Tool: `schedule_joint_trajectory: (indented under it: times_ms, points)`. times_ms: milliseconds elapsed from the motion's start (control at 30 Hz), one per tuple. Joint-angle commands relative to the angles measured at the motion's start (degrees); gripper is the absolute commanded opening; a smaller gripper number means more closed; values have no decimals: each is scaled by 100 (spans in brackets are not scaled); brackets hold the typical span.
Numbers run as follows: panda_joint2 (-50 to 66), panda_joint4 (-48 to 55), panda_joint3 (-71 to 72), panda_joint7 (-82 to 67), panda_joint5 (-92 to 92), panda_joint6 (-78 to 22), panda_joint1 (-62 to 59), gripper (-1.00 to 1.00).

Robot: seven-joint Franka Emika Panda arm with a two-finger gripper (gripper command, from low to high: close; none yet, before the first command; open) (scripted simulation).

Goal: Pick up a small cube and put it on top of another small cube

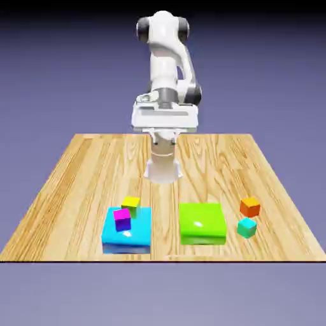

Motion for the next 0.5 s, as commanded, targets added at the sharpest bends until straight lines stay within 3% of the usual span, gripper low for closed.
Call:
schedule_joint_trajectory:
  times_ms: [0, 467]
  points:
    - [208, 140, 117, 97, -26, -195, 10, 0]
    - [3115, 2095, 1760, 1456, -391, -2920, 146, 0]
